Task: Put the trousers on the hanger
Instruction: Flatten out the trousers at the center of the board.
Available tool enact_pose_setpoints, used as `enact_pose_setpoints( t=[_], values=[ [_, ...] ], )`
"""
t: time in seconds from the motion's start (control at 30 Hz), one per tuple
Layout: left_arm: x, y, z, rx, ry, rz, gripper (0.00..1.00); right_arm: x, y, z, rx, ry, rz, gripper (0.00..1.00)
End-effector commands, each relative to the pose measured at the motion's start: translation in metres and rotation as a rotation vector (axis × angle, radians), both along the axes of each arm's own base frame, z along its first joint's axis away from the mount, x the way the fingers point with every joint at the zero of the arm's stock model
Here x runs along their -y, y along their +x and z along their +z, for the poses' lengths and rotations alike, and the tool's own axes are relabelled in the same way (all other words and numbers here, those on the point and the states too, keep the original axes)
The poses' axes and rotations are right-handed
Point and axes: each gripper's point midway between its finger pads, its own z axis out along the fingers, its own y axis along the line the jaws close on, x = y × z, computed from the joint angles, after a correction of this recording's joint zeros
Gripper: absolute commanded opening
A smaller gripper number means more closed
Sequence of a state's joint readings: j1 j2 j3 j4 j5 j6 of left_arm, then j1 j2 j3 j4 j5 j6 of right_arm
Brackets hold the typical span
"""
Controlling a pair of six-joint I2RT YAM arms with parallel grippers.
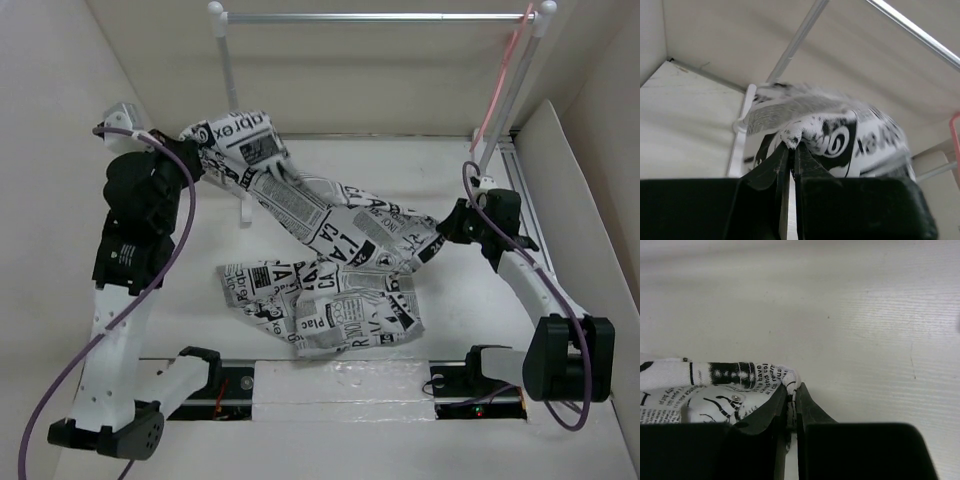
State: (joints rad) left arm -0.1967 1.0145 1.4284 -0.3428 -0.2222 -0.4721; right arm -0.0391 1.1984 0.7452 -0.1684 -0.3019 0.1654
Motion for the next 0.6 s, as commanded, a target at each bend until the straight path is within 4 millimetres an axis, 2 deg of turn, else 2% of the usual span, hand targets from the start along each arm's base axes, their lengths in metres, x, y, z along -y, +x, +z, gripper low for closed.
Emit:
enact_pose_setpoints(
  t=[0.0,0.03,0.07,0.1,0.13,0.17,0.2,0.23,0.27,0.3,0.37,0.4,0.47,0.5,0.53,0.57],
  values=[
    [-0.010,0.029,-0.094,-0.253,0.162,0.033,0.00,0.026,0.023,0.007,0.017,-0.021,-0.088,0.00],
    [0.003,0.042,-0.145,-0.388,0.194,-0.049,0.06,0.036,0.028,0.004,0.001,-0.024,-0.119,0.00],
    [0.003,0.042,-0.145,-0.390,0.199,-0.050,0.06,0.036,0.028,0.003,0.000,-0.023,-0.118,0.00],
    [0.010,0.045,-0.173,-0.468,0.210,-0.094,0.16,0.040,0.030,-0.002,-0.021,-0.020,-0.129,0.00],
    [0.024,0.051,-0.211,-0.583,0.206,-0.175,0.23,0.041,0.035,0.000,-0.022,-0.020,-0.132,0.00],
    [0.030,0.053,-0.228,-0.633,0.203,-0.209,0.34,0.047,0.036,-0.002,-0.034,-0.023,-0.151,0.00],
    [0.036,0.055,-0.241,-0.671,0.200,-0.242,0.39,0.052,0.039,-0.007,-0.050,-0.025,-0.165,0.00],
    [0.045,0.056,-0.260,-0.718,0.180,-0.289,0.40,0.055,0.043,-0.003,-0.043,-0.034,-0.178,0.00],
    [0.056,0.058,-0.263,-0.709,0.177,-0.321,0.49,0.063,0.045,-0.007,-0.058,-0.045,-0.204,0.00],
    [0.062,0.060,-0.261,-0.695,0.177,-0.338,0.54,0.065,0.047,-0.004,-0.053,-0.053,-0.216,0.00],
    [0.061,0.062,-0.255,-0.672,0.188,-0.312,0.64,0.076,0.052,-0.005,-0.069,-0.074,-0.252,0.00],
    [0.060,0.062,-0.254,-0.662,0.185,-0.302,0.72,0.085,0.052,-0.006,-0.075,-0.073,-0.277,0.00],
    [0.035,0.068,-0.248,-0.639,0.192,-0.175,0.75,0.093,0.057,-0.004,-0.074,-0.061,-0.301,0.00],
    [0.022,0.068,-0.252,-0.647,0.182,-0.126,0.76,0.096,0.059,-0.002,-0.071,-0.057,-0.309,0.00],
    [0.001,0.075,-0.253,-0.637,0.141,-0.051,0.76,0.096,0.060,0.000,-0.069,-0.051,-0.310,0.00],
    [-0.009,0.078,-0.258,-0.639,0.112,-0.021,0.76,0.096,0.062,0.000,-0.070,-0.050,-0.308,0.00]
  ],
)
